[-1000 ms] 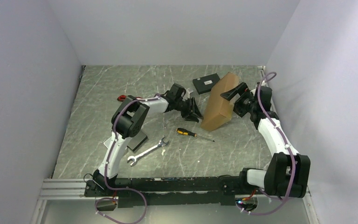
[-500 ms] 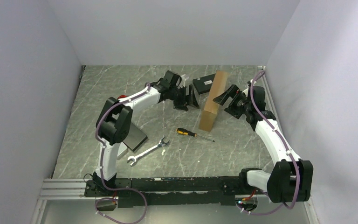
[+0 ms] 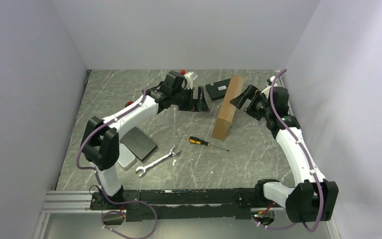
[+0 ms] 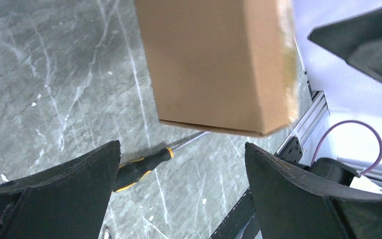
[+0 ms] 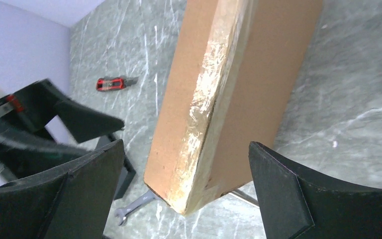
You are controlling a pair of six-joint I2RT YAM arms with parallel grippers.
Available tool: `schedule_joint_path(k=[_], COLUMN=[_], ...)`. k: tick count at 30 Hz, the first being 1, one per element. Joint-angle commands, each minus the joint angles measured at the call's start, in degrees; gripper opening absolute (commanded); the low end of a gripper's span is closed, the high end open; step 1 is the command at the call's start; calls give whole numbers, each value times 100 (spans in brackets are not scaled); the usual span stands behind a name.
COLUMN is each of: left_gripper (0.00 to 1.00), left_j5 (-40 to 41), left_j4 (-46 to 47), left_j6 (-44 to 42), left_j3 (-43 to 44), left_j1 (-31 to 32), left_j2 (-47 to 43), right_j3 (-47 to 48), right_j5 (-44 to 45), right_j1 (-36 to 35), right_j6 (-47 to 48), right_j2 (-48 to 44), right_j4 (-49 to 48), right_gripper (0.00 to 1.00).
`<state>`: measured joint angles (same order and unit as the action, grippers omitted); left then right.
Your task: Unpack the express box
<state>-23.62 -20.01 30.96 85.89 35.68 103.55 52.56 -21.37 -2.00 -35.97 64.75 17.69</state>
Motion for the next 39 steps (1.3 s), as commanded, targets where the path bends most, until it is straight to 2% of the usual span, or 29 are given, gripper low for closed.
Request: schedule_joint_path(k=[1, 7, 12, 17, 20, 26, 30, 33, 36, 39], left_gripper=[99, 100, 99, 99, 100, 98, 81, 73, 71, 74], left_j5=[563, 2448, 4010, 4598, 4924, 4922, 4406, 4087, 3941, 3579], left_j4=[41, 65, -7, -663, -864, -801, -805, -786, -911, -804], left_j6=[-471, -614, -543, -382, -389, -495, -1137, -1734, -2147, -2393], left_j3=[-36, 88, 632, 1707, 2031, 2081, 2070, 1718, 1327, 867], left_j1=[496, 1470, 2167, 2454, 2562, 2575, 2567, 2521, 2440, 2302], left_j2=[-708, -850, -298, 585, 958, 1260, 1188, 894, 536, 188], right_j3=[401, 448, 421, 314, 299, 117, 218, 213, 145, 167], right_j5=[699, 1912, 2387, 2505, 2576, 3026, 3103, 3043, 2989, 2813], right_j1=[-20, -12, -11, -11, -11, -11, -12, -12, -11, -11], right_j6=[532, 784, 868, 864, 851, 707, 879, 940, 925, 914], right_j2=[-506, -1281, -1702, -1883, -1923, -2221, -2179, -2214, -2292, -2259], right_j4=[385, 659, 771, 735, 780, 898, 906, 905, 852, 913], right_gripper=[100, 100, 100, 100, 100, 100, 100, 100, 100, 100])
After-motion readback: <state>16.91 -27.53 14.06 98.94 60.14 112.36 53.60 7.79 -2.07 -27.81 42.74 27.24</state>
